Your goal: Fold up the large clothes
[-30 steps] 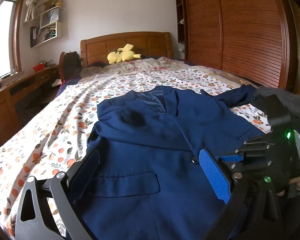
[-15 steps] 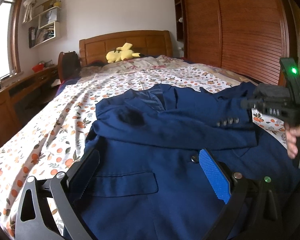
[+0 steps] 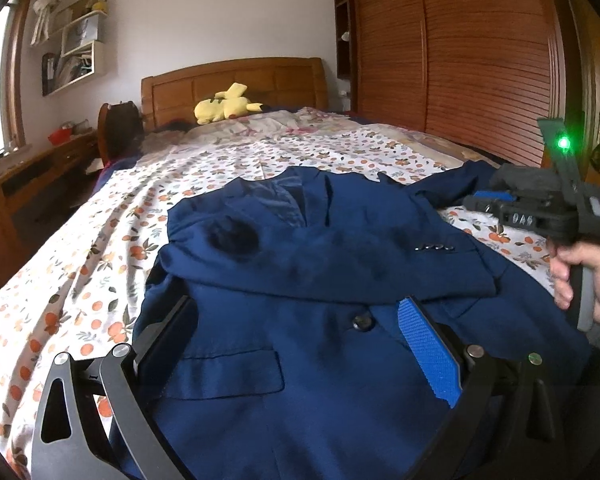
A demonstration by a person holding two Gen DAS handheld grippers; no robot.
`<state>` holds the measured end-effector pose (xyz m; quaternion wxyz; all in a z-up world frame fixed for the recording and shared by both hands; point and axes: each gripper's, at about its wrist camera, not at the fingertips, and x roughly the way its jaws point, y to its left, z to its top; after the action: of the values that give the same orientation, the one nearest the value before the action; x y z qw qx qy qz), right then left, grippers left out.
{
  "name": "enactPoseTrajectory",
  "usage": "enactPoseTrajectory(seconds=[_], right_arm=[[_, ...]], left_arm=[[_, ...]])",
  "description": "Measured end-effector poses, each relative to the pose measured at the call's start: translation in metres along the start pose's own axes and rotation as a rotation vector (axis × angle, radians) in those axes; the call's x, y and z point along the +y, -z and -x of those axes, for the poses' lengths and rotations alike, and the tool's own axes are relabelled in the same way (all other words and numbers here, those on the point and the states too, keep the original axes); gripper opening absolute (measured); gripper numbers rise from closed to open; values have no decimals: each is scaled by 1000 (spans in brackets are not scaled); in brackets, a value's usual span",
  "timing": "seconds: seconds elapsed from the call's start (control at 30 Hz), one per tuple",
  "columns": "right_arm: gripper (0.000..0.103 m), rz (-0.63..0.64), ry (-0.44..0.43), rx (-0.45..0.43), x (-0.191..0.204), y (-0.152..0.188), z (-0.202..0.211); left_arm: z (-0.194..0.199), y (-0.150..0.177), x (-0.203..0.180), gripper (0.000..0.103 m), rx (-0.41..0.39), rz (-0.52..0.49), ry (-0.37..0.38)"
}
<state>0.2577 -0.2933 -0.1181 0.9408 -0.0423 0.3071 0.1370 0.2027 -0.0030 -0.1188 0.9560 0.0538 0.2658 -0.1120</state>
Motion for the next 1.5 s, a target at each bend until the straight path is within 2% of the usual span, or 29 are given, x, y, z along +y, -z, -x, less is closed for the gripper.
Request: enactPoseTrajectory(seconds=[0.1, 0.3, 0.5, 0.8, 1.03, 1.2, 1.37, 1.5], right_arm=[[27, 29, -37, 47, 11, 5, -13], [27, 73, -33, 171, 25, 26, -51], [27, 57, -54, 195, 21, 30, -58], [28, 61, -50, 193, 21, 29, -57], [28, 59, -54, 193, 22, 31, -58], [31, 60, -56, 182, 22, 28, -55], [32, 39, -52, 129, 16, 19, -42], [32, 25, -27, 57, 5, 3, -27]], left_arm=[[5, -8, -4, 101, -14, -19, -8], [9, -22, -14, 101, -28, -53, -13], [-2, -35, -20, 101, -51, -58, -13], [-58, -45, -10, 101, -52, -47, -23], [-97, -39, 3, 101, -27, -34, -37], [-110, -33, 11, 101, -18, -14, -31], [-120, -23, 10, 101, -9, -9, -21], [-116, -17, 10, 101, -41, -4, -31]])
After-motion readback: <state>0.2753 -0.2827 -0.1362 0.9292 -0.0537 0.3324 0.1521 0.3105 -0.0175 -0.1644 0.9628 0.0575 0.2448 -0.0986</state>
